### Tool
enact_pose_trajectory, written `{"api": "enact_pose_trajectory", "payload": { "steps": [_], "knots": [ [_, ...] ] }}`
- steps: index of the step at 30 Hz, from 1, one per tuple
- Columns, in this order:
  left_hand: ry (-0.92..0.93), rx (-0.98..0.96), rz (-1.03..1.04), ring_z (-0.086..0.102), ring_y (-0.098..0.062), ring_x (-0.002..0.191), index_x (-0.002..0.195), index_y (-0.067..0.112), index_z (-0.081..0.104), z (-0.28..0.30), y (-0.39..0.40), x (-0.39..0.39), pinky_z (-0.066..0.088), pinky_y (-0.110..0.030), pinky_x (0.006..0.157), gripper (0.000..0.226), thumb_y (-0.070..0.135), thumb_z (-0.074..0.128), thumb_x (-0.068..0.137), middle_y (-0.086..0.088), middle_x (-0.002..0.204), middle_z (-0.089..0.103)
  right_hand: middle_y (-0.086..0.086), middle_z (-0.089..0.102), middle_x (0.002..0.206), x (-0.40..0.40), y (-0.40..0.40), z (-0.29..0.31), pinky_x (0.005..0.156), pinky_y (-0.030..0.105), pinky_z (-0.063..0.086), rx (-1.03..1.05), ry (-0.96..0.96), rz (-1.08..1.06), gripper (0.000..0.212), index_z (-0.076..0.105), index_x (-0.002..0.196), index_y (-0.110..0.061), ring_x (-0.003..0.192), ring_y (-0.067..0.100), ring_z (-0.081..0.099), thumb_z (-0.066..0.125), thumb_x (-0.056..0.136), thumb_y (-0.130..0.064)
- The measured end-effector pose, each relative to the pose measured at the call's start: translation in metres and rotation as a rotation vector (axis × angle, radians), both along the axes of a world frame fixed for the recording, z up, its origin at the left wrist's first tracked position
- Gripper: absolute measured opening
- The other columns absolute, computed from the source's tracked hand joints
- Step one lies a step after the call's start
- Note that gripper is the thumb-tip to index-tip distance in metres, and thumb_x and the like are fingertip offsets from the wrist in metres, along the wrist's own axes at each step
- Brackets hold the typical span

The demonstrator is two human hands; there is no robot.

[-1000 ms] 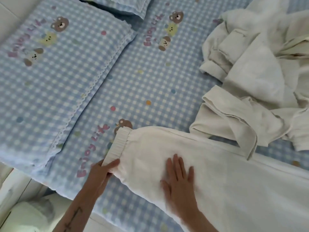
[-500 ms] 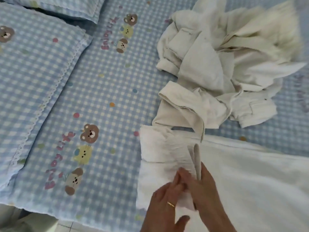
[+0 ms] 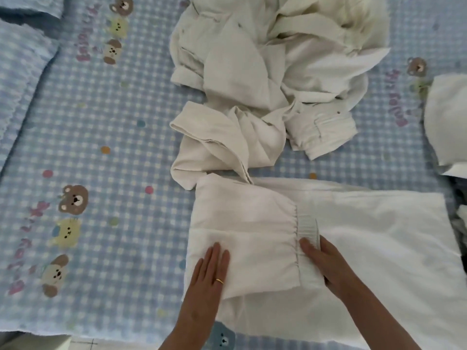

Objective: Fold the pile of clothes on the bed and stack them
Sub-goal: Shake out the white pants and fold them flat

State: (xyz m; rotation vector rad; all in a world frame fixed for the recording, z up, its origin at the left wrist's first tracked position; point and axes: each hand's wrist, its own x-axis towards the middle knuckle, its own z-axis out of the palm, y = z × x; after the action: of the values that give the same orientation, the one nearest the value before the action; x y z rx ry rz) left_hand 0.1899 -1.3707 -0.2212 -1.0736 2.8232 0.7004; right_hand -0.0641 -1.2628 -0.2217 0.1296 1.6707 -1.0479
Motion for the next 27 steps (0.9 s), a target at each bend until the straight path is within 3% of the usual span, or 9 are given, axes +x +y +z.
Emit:
{"api": "enact_pose_trajectory", "payload": {
  "steps": [3, 7, 10, 12, 14, 17, 20, 22, 27],
  "knots": [
    [-0.013, -0.028, -0.074, -0.010, -0.015, 0.146, 0.131, 0.006, 0.038, -0.006, 0.015, -0.011, 0.009, -0.034, 0.111, 0.059, 0.000, 0.034, 0.073, -0.007, 0.147, 0.027, 0.005, 0.072, 0.110, -0.017, 0.004, -0.006, 0.082, 0.036, 0.056, -0.033, 0.029, 0.015, 0.028, 0.063, 0.117, -0.016, 0.101, 0.023, 0.069, 0.060, 0.090, -0.021],
    [-0.054, -0.078, -0.062, -0.006, -0.015, 0.146, 0.133, 0.009, 0.038, -0.017, 0.016, 0.000, 0.011, -0.035, 0.111, 0.062, 0.000, 0.033, 0.071, -0.009, 0.147, 0.040, 0.005, 0.071, 0.111, -0.034, 0.014, -0.018, 0.088, 0.039, 0.053, -0.010, 0.098, 0.027, 0.028, 0.062, 0.119, -0.016, 0.102, 0.023, 0.068, 0.060, 0.092, -0.021],
    [-0.084, -0.073, -0.096, -0.008, -0.015, 0.146, 0.143, 0.006, 0.024, -0.023, 0.013, 0.015, 0.009, -0.033, 0.112, 0.074, 0.000, 0.033, 0.069, -0.004, 0.159, 0.006, 0.005, 0.070, 0.110, -0.029, 0.022, -0.031, 0.086, 0.035, 0.053, 0.043, 0.110, 0.024, 0.027, 0.062, 0.120, -0.013, 0.099, 0.021, 0.067, 0.058, 0.093, -0.014],
    [-0.109, -0.011, -0.144, 0.001, -0.016, 0.146, 0.148, 0.009, 0.013, -0.020, 0.013, 0.018, 0.010, -0.032, 0.112, 0.080, 0.002, 0.034, 0.071, -0.005, 0.155, 0.013, 0.006, 0.068, 0.112, -0.024, 0.023, -0.035, 0.085, 0.032, 0.049, 0.095, 0.175, 0.027, 0.025, 0.061, 0.118, -0.014, 0.097, 0.019, 0.065, 0.057, 0.093, -0.011],
    [-0.129, 0.068, -0.177, 0.015, -0.014, 0.145, 0.146, 0.010, 0.020, -0.015, 0.011, 0.026, 0.012, -0.029, 0.111, 0.074, 0.005, 0.035, 0.073, -0.005, 0.150, 0.025, 0.009, 0.068, 0.108, -0.019, 0.021, -0.035, 0.080, 0.028, 0.044, 0.143, 0.270, 0.067, 0.021, 0.062, 0.113, -0.014, 0.095, 0.020, 0.063, 0.056, 0.093, -0.010],
    [-0.100, 0.071, -0.226, 0.003, -0.009, 0.146, 0.149, 0.018, 0.019, -0.006, 0.001, 0.038, 0.014, -0.025, 0.111, 0.054, 0.029, 0.027, 0.096, 0.003, 0.160, 0.006, 0.010, 0.063, 0.111, -0.012, 0.020, -0.028, 0.081, 0.036, 0.046, 0.334, 0.671, 0.191, 0.025, 0.055, 0.116, -0.012, 0.105, 0.032, 0.060, 0.057, 0.092, -0.016],
    [-0.039, 0.068, -0.244, 0.014, -0.020, 0.146, 0.146, 0.014, 0.032, -0.003, -0.023, -0.006, 0.015, -0.034, 0.116, 0.055, 0.042, 0.024, 0.099, -0.006, 0.158, 0.016, 0.011, 0.036, 0.149, 0.011, 0.011, -0.022, 0.110, 0.046, 0.028, 0.349, 1.242, 0.511, 0.055, 0.032, 0.145, -0.017, 0.137, 0.030, 0.035, 0.048, 0.096, -0.033],
    [-0.049, -0.022, -0.257, 0.014, -0.026, 0.146, 0.149, 0.015, 0.026, -0.011, -0.052, -0.061, 0.013, -0.041, 0.116, 0.056, 0.041, 0.026, 0.099, -0.011, 0.158, 0.016, 0.009, 0.019, 0.158, 0.025, 0.002, -0.030, 0.114, 0.053, 0.015, 0.271, 1.303, 0.775, 0.061, 0.021, 0.151, -0.022, 0.145, 0.029, 0.018, 0.035, 0.096, -0.044],
    [-0.313, -0.093, -0.427, 0.023, -0.032, 0.143, 0.147, 0.015, 0.029, -0.063, -0.107, -0.131, 0.020, -0.050, 0.115, 0.066, 0.053, 0.025, 0.092, -0.011, 0.156, 0.015, 0.006, 0.014, 0.159, 0.021, 0.008, -0.075, 0.109, 0.062, 0.022, 0.341, 1.192, 0.933, 0.066, 0.021, 0.150, -0.023, 0.146, 0.030, 0.016, 0.028, 0.093, -0.054]
  ]
}}
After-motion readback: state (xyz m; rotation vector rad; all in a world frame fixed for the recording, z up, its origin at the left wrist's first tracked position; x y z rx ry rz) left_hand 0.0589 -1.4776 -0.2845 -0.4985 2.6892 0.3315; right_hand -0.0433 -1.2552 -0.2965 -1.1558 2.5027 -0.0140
